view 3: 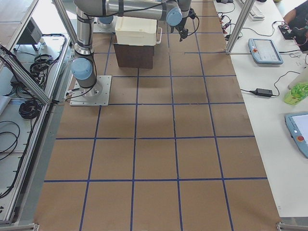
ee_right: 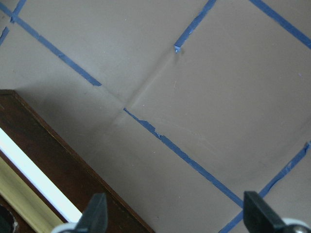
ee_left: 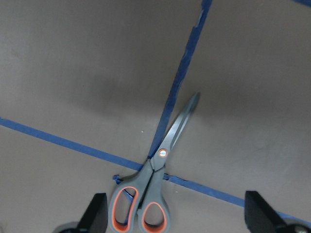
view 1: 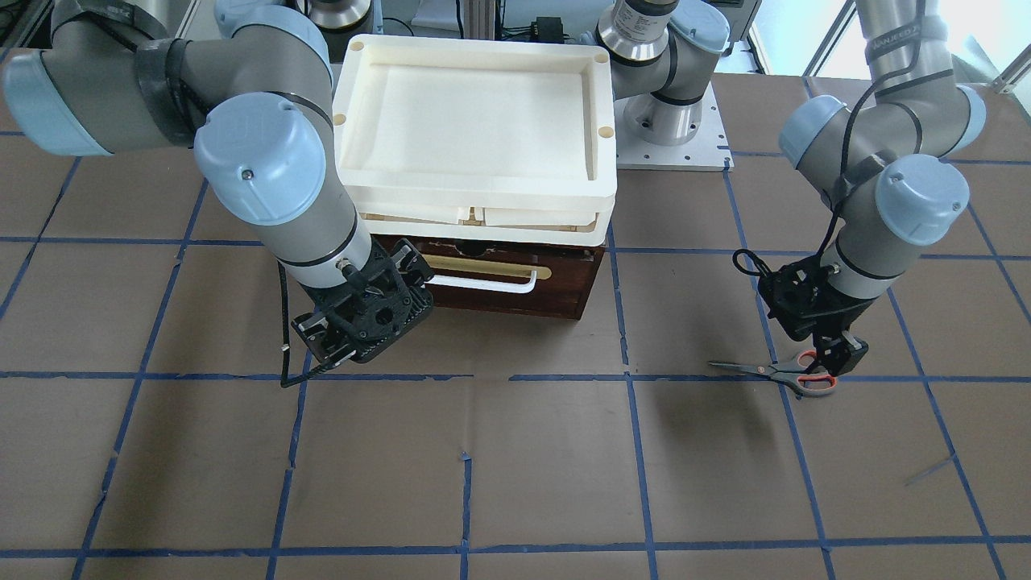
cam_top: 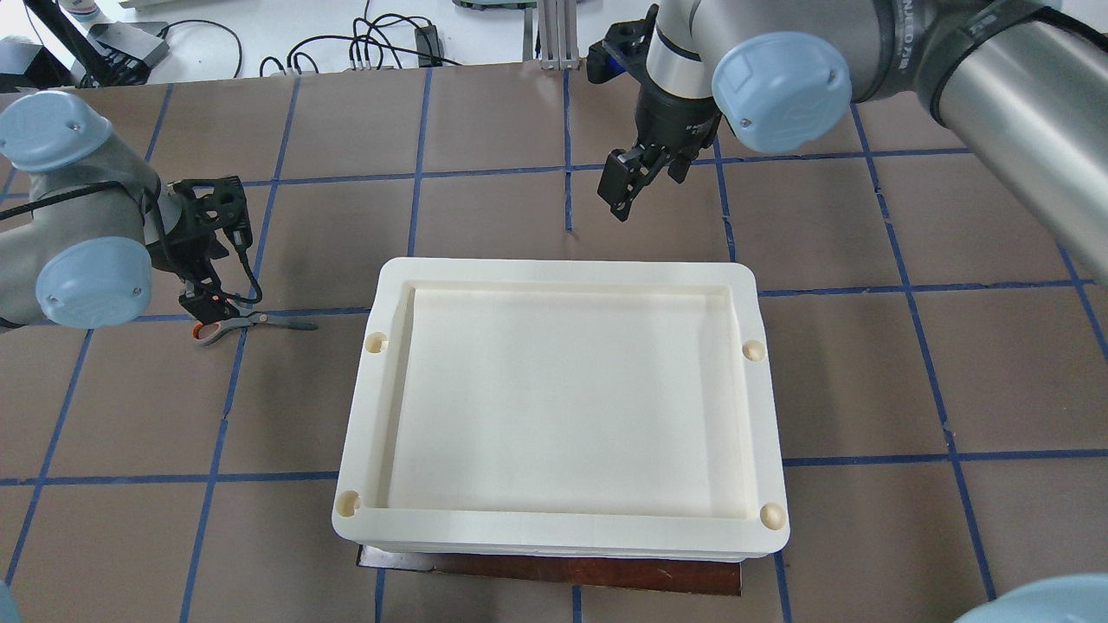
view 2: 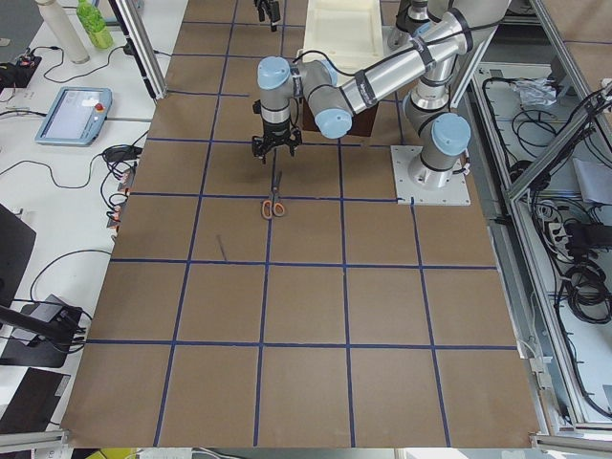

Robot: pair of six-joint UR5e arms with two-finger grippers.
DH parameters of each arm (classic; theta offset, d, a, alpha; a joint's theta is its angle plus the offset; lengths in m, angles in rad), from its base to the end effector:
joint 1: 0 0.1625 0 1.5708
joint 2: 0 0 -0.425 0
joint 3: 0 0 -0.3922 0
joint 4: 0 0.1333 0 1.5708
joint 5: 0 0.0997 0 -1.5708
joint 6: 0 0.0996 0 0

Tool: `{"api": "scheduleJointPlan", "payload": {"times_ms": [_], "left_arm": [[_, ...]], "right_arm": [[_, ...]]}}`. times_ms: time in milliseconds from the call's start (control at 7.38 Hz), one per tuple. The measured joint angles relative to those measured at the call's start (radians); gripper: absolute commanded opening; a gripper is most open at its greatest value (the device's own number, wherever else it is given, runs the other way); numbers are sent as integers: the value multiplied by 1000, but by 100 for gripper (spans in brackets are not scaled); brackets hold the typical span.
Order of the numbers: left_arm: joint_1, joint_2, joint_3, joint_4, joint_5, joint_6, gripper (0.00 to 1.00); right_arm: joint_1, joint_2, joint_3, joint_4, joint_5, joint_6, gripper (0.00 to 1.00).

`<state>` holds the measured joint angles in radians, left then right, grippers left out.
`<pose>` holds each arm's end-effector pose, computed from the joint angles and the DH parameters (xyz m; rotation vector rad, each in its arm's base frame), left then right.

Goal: Place scissors in drawer with both arms

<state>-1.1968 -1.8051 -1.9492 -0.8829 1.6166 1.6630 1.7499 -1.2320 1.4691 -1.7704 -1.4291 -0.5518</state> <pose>0.0725 -0.5371 0.2586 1.8325 2.4426 -0.0007 0.2552 -0.5823 0.3689 -1.0667 2.7990 0.0158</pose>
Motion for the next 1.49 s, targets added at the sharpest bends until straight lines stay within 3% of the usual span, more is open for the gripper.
{"api": "scheduleJointPlan", "payload": {"times_ms": [271,949,1491], "left_arm": [[53,-58,-9,47,-23,135,99],[65,-165,8,54,-71,313,98],[66,-190,8,68,-69,366,78]], "right_arm": [[1,2,32,-20,37,-64,100],[19,32,41,16,93,-231,100],[52,38,43,32,92,-336,100]]}}
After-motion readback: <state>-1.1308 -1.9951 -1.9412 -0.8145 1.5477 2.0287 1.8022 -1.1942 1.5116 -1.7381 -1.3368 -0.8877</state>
